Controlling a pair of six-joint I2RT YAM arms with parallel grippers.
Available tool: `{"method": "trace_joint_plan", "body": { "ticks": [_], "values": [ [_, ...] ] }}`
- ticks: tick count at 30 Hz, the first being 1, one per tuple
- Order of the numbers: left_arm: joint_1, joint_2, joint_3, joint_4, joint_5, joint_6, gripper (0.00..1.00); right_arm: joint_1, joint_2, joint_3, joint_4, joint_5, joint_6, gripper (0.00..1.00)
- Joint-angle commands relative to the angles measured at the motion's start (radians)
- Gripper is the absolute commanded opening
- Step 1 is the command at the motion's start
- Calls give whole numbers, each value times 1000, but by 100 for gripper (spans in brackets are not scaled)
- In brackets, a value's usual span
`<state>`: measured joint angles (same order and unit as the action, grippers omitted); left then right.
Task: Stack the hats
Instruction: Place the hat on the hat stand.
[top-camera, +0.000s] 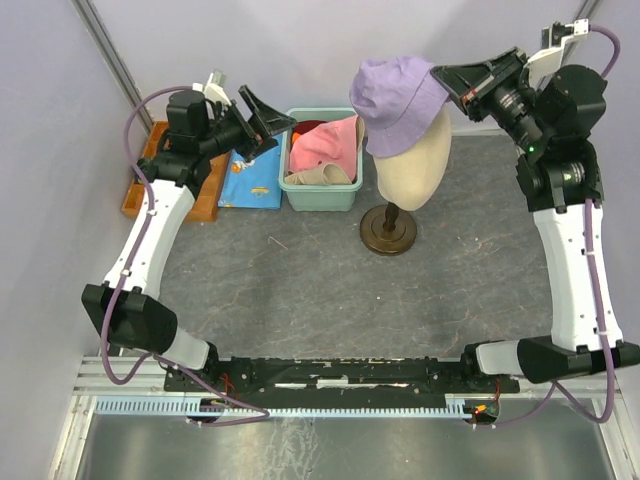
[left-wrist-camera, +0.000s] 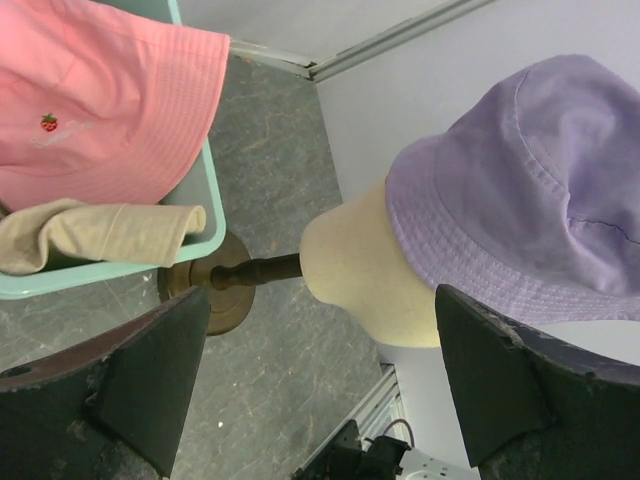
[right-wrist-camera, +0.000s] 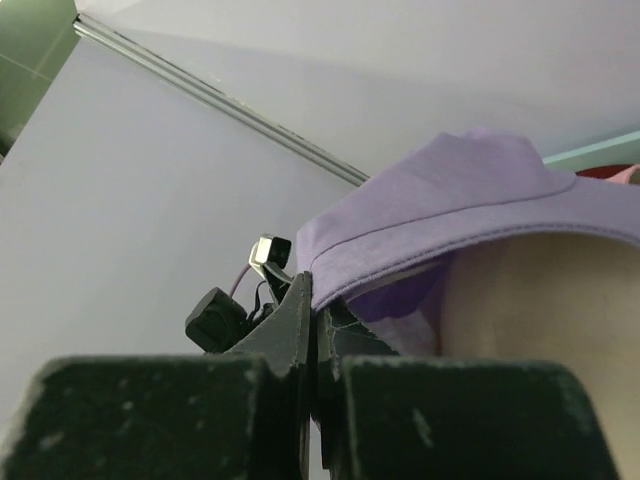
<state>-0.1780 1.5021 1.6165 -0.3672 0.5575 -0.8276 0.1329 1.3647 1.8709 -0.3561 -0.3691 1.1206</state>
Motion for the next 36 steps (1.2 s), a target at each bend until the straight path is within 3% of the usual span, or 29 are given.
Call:
{"method": "trace_joint_plan", "body": {
  "ticks": [1, 4, 10, 24, 36],
  "values": [
    [-53, -48, -102, 198, 36, -49, 99, -13, -84, -102, -25, -18, -52, 0],
    [-85, -44, -190, 367, 71, -137, 99, -19, -137, -184, -32, 0, -61, 0],
    [-107, -50, -252, 498, 76, -207, 97, -50, -245, -348, -34, 123, -66, 0],
    [-134, -42, -275, 526, 53, -213, 98, -135, -260, -497, 151, 281, 173, 0],
    [-171, -16, -274, 549, 22, -218, 98, -151, -216, -479, 38, 192, 217, 0]
  ]
}}
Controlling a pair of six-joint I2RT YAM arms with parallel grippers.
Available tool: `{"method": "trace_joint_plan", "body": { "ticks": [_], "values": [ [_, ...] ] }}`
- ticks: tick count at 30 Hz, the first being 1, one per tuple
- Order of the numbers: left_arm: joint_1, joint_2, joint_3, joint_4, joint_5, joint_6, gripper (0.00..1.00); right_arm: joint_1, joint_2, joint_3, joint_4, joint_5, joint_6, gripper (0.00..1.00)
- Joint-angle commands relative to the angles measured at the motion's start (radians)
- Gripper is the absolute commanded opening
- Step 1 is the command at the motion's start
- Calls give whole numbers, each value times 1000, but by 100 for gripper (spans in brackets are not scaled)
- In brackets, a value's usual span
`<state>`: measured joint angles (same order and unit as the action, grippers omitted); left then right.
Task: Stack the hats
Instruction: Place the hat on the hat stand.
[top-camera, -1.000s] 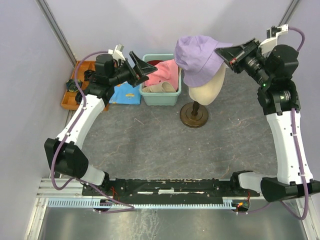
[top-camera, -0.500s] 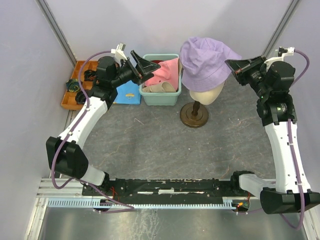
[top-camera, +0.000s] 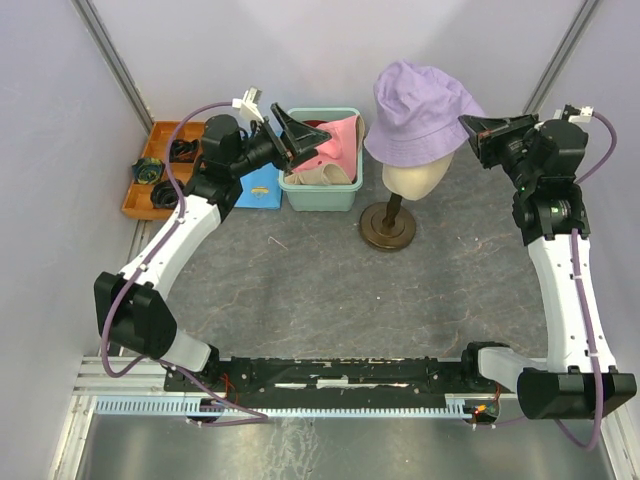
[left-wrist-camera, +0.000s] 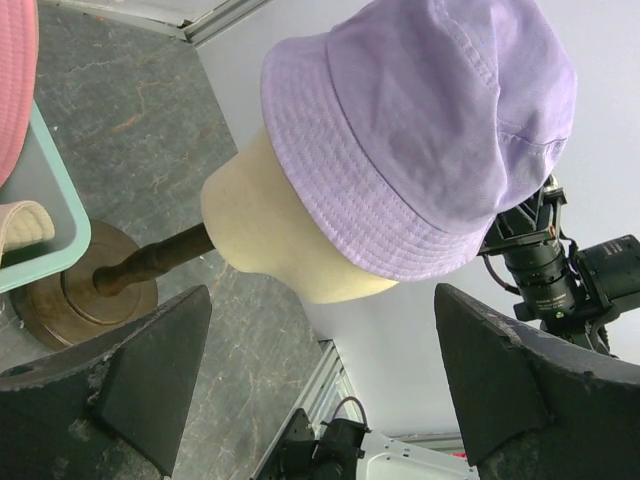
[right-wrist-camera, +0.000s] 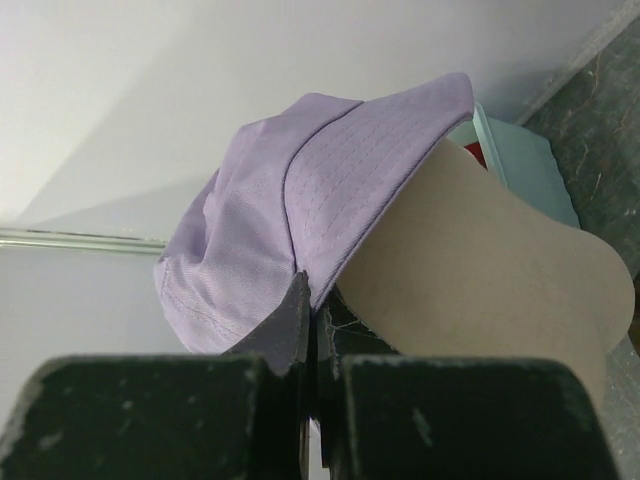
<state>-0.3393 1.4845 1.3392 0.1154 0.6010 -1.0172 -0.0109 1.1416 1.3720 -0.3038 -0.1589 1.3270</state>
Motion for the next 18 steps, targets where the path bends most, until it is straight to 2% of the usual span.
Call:
{"method": "trace_joint_plan", "body": {
  "ticks": [1, 12, 18],
  "values": [
    [-13, 5, 3, 70, -25, -30, 98, -8, 10, 21, -23, -35, 9, 0],
    [-66, 58, 10, 132, -46, -62, 97, 39, -1, -36, -93, -73, -34, 0],
    [-102, 64, -41, 183, -66, -96, 97, 40, -34, -100, -79, -69, -21, 0]
  ]
}}
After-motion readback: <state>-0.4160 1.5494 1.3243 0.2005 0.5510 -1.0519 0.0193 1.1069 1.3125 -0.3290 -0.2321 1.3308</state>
